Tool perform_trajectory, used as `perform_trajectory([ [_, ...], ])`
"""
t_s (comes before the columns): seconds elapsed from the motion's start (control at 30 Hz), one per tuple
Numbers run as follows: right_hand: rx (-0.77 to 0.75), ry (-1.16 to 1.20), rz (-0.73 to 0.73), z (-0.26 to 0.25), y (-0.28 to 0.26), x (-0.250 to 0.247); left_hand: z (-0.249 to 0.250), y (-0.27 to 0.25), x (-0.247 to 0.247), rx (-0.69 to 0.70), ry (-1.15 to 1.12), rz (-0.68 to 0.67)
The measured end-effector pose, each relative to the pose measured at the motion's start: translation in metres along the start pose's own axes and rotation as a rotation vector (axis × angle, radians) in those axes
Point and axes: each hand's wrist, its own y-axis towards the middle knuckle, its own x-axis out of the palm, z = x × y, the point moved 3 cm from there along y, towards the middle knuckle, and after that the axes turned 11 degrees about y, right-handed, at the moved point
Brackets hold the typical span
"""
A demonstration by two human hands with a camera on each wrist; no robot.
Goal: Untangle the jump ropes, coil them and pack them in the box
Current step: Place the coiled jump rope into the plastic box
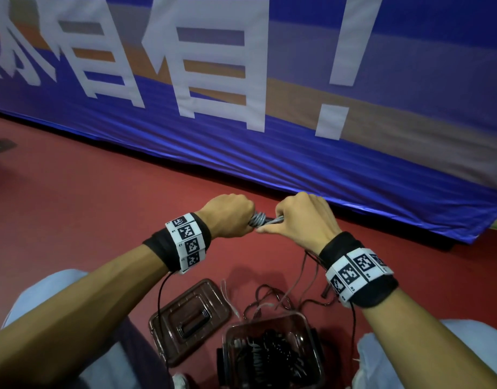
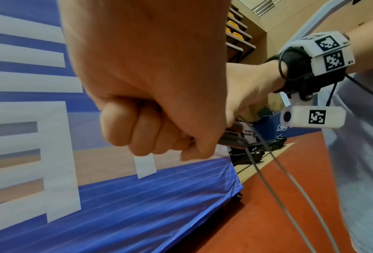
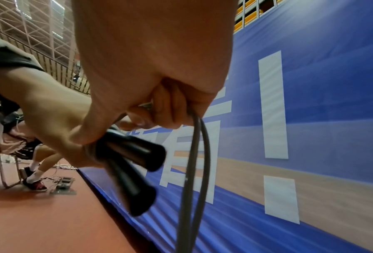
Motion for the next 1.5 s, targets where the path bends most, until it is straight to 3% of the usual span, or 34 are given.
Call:
perform_trajectory([
  [0.13,0.068,0.23,-0.069,0.004,-0.001,-0.002,-0.003,-0.002,-0.002,0.163,0.127,0.091],
  [0.3,0.046,0.759,-0.421,-0.001,-0.004,0.005,-0.008,-0.01,-0.004,0.295,0.134,0.336],
  [0.53,0.078,1.129,-0.596,-0.001,0.0,0.002,-0.024,-0.019,-0.013,0.315,-0.018,0.563],
  [0.73,0.092,1.281,-0.648,-0.008,-0.002,0.002,-0.02,-0.026,-0.015,0.319,-0.186,0.636],
  [0.83,0.086,1.364,-0.635,-0.003,-0.001,0.007,-0.018,-0.028,-0.019,0.295,-0.309,0.616],
  [1.03,0.137,1.65,-0.571,-0.009,-0.006,0.011,-0.022,-0.028,-0.016,0.094,-0.531,0.548],
  [1.2,0.264,1.874,-0.349,-0.013,0.0,0.026,-0.023,-0.02,-0.013,-0.105,-0.752,0.41],
  [1.33,0.483,1.775,-0.119,-0.019,0.009,0.043,-0.019,-0.012,0.001,-0.334,-0.787,0.237],
  [1.5,0.638,1.554,-0.025,-0.021,0.011,0.056,-0.008,-0.008,0.013,-0.469,-0.729,0.067],
])
